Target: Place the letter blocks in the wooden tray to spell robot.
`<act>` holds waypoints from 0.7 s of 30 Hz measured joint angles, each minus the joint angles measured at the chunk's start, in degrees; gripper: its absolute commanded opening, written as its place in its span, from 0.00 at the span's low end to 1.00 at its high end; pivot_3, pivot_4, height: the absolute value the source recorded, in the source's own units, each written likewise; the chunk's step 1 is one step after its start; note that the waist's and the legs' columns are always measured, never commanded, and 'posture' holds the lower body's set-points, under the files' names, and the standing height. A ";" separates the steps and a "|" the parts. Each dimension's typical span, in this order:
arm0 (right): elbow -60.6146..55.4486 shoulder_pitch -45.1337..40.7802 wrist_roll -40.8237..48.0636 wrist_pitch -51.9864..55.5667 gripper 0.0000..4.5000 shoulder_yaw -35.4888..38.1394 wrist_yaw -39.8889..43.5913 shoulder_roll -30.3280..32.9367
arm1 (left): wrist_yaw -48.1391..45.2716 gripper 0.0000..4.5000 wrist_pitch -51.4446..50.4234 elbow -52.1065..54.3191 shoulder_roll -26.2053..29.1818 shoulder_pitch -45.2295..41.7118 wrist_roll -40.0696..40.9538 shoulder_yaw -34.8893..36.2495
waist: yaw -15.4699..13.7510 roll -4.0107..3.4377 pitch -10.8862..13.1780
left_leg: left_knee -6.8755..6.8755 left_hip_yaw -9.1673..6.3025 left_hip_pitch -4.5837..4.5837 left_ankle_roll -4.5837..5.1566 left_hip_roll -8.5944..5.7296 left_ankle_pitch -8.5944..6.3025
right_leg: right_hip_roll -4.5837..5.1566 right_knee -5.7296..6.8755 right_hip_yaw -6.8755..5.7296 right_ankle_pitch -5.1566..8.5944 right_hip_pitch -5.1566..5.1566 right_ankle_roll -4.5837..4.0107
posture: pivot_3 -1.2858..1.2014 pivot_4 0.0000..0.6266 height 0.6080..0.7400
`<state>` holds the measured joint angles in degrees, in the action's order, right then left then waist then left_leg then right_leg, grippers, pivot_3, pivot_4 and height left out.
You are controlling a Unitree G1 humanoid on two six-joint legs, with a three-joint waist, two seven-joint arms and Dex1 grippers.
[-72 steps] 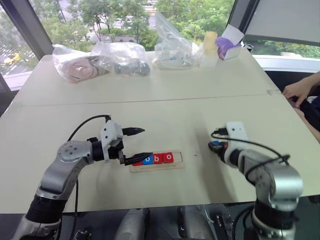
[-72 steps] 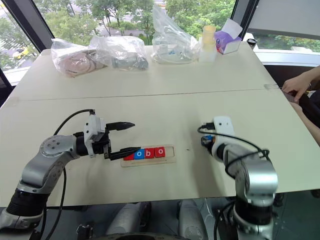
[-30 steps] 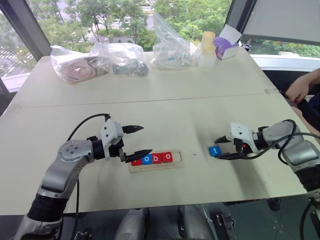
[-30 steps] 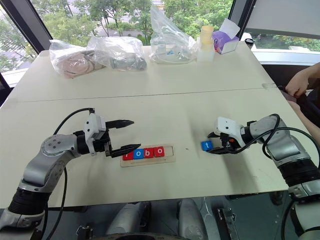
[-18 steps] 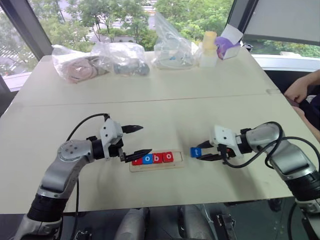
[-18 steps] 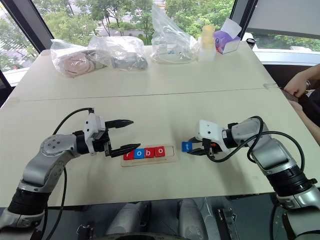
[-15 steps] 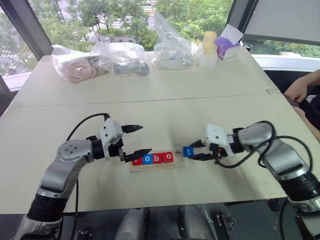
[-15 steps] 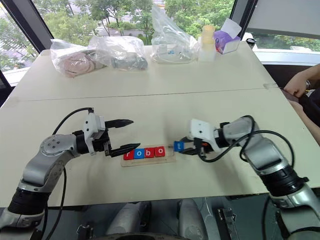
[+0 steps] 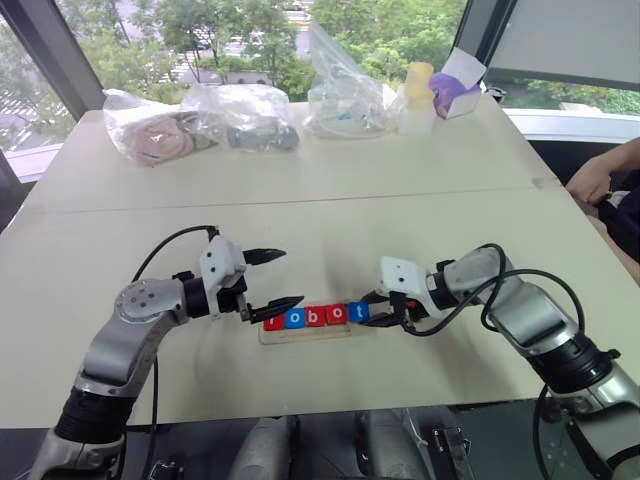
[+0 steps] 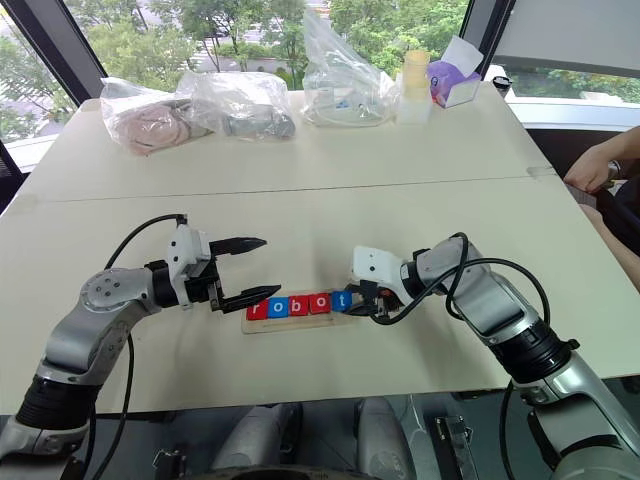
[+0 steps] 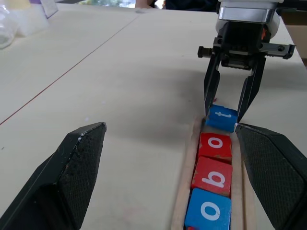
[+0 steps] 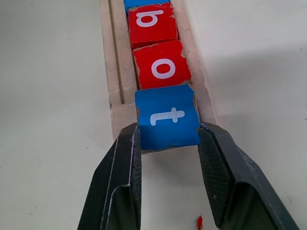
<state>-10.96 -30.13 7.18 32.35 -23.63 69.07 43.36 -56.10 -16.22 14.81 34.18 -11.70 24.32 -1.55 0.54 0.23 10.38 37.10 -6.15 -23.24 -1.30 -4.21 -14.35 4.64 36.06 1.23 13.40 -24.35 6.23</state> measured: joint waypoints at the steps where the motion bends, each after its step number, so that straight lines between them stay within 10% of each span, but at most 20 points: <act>1: 0.00 -0.12 -0.10 0.00 0.25 -0.28 0.00 -0.02 | 0.05 1.00 -0.04 0.01 0.00 0.00 0.00 0.00 | 0.02 0.00 0.00 | 0.00 0.00 0.00 0.00 0.00 0.00 | 0.00 0.00 0.00 0.00 0.00 0.00 | 0.52 0.24 1.00; 21: 0.60 -1.79 -1.96 -0.23 0.25 -2.32 0.19 -1.68 | 1.16 1.00 -0.63 1.21 -0.41 0.73 0.02 0.00 | 0.11 0.00 0.00 | -0.01 -0.01 0.01 0.00 0.01 0.00 | -0.02 0.01 -0.01 0.00 0.00 0.00 | 0.52 0.24 1.00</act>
<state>-10.36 -31.91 5.22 32.12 -25.95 69.26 41.68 -54.94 -16.85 16.02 33.77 -10.96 24.34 -1.55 0.64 0.23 10.38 37.09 -6.16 -23.23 -1.31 -4.20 -14.35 4.61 36.08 1.21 13.40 -24.36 6.23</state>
